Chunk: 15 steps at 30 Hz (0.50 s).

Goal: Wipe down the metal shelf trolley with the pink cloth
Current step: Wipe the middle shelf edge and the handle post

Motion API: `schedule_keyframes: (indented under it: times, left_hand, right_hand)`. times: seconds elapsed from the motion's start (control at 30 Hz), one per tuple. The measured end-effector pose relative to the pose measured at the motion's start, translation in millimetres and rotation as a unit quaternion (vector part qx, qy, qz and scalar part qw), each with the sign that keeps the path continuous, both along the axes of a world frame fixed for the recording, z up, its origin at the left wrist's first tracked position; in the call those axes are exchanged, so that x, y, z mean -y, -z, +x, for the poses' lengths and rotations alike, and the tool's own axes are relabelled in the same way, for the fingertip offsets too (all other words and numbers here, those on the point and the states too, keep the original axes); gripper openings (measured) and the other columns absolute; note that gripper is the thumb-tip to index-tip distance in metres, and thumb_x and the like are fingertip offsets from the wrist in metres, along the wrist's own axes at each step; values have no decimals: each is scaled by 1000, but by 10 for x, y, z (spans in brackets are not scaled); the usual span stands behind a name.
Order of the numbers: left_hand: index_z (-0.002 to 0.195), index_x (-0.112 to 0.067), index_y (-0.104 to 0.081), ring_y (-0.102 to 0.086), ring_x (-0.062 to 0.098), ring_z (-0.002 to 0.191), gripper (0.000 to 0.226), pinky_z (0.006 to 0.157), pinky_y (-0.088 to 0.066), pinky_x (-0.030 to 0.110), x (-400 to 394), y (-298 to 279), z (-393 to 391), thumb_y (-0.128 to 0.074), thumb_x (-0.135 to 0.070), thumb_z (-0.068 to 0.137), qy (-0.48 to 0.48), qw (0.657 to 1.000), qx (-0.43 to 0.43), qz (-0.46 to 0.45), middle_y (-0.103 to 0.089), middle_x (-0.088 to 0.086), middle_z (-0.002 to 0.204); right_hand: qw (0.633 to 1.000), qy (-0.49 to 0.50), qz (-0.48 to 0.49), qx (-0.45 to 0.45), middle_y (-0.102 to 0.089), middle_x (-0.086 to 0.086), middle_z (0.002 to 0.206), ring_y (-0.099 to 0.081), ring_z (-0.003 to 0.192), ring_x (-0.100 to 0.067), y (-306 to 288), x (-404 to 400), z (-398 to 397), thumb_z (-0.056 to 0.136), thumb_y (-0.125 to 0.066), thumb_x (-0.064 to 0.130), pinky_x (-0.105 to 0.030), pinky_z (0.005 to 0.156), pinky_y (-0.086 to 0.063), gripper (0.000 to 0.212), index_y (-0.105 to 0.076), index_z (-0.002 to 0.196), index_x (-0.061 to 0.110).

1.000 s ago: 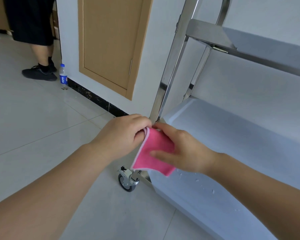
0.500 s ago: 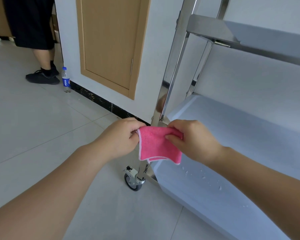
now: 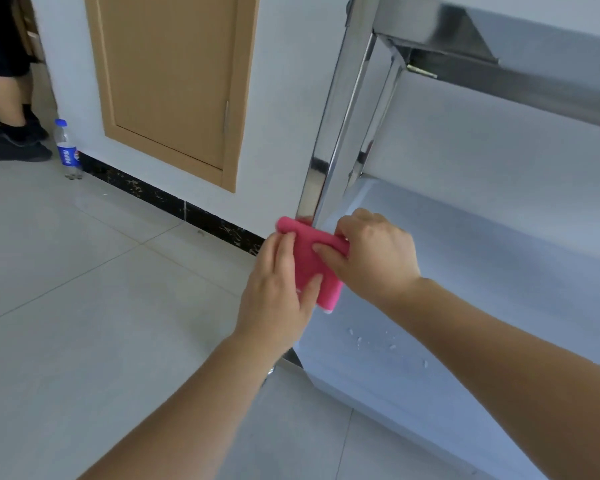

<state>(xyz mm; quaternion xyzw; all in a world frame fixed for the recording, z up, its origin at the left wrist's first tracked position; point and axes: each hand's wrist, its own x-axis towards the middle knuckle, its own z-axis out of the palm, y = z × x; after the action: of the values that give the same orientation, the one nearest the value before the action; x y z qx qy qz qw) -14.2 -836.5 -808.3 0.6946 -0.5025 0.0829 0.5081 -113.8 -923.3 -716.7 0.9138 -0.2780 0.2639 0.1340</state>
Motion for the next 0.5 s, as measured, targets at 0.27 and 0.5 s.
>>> schedule_keyframes:
  times: [0.27, 0.5]
  left_hand:
    - [143, 2, 0, -4, 38, 139, 80, 112, -15, 49, 451, 314, -222, -34, -48, 92, -64, 998, 24, -4, -4, 34, 149]
    - [139, 2, 17, 13, 34, 140, 82, 116, 3, 44, 565, 299, -326, -22, -53, 92, -67, 998, 7, -7, 14, 29, 149]
  right_hand:
    - [998, -39, 34, 22, -60, 0, 81, -39, 57, -11, -146, 110, -461, 84, -59, 50, -25, 57, -33, 35, -65, 90, 16]
    - [987, -110, 57, 104, -60, 0, 74, -56, 57, -17, -194, -16, -1251, 89, -53, 34, -36, 50, -48, 26, -66, 78, 14]
